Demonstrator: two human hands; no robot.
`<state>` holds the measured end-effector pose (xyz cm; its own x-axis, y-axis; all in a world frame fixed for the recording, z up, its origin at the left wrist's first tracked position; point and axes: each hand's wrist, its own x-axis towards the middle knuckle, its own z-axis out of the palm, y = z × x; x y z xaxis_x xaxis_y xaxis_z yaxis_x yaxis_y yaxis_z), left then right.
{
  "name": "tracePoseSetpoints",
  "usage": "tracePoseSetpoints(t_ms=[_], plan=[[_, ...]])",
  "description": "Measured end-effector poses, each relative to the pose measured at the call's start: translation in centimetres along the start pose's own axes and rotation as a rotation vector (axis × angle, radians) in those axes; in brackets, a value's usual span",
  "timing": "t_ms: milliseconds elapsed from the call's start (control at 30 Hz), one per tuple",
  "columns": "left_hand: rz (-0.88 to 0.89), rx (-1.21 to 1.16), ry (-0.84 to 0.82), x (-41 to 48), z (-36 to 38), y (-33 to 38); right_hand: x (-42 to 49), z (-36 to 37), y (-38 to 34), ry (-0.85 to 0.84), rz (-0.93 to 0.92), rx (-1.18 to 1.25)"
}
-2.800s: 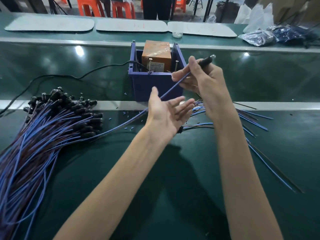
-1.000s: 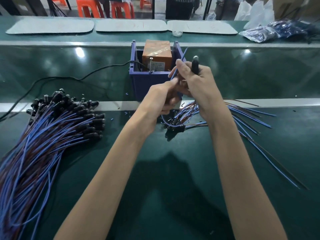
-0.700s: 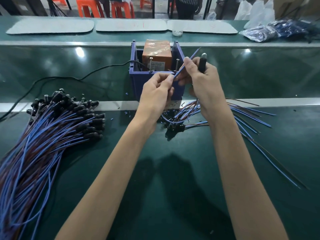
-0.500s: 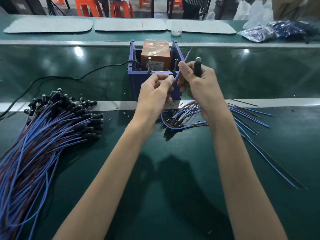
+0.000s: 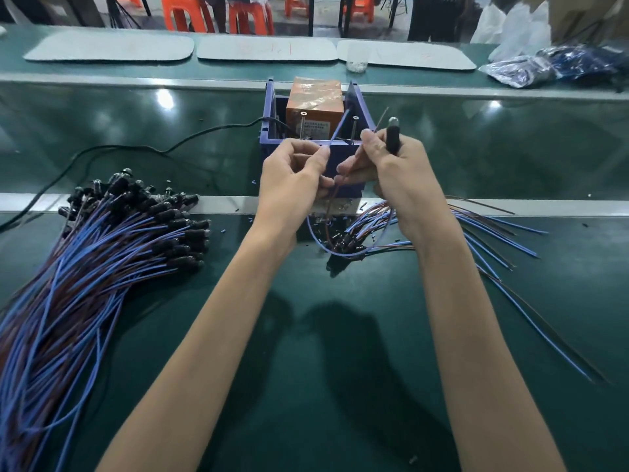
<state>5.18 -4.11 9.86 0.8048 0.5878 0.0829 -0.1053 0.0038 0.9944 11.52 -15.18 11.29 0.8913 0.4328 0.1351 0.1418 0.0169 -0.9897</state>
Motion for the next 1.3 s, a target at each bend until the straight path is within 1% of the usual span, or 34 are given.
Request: tracePoseSetpoints(t_ms=[100,233,333,467,567,633,767,900,1033,1300], plan=[[0.011,0.016,0.048,0.5,-0.8,-0.1,0.1,-0.4,-0.1,0.029,0.033,0.059],[0.006,0.082,0.114,1.4,-1.6,-0.6,0.5,-0.8,0.4,0.095,0.071,0.032],[-0.012,0.074,0.165,2.3,-2.2,-1.0,1.0,-1.1,0.5,0.142,0.107,0.021],[0.033,0.105,0.154,2.7,-3.1,-1.3,1.4,-1.4,0.8,0.158,0.136,-0.062],[0.052,0.125,0.170,2.8,-3.8,-1.6,1.6,-1.7,1.2,0.130,0.136,-0.055],[0.044,0.121,0.180,3.0,-4.2,-1.7,1.7,-1.9,1.5,0.133,0.111,-0.051],[0.019,0.150,0.174,3.1,-4.3,-2.3,2.2,-1.8,2.1,0.204,0.075,-0.032],[0.017,0.139,0.193,3.3,-4.0,-2.7,2.8,-1.5,2.8,0.240,0.113,-0.007],[-0.029,0.092,0.184,3.5,-4.0,-2.8,3.1,-1.5,3.0,0.266,0.134,0.012],[-0.023,0.090,0.135,3.4,-3.8,-3.0,2.9,-1.6,3.1,0.236,0.137,0.014]])
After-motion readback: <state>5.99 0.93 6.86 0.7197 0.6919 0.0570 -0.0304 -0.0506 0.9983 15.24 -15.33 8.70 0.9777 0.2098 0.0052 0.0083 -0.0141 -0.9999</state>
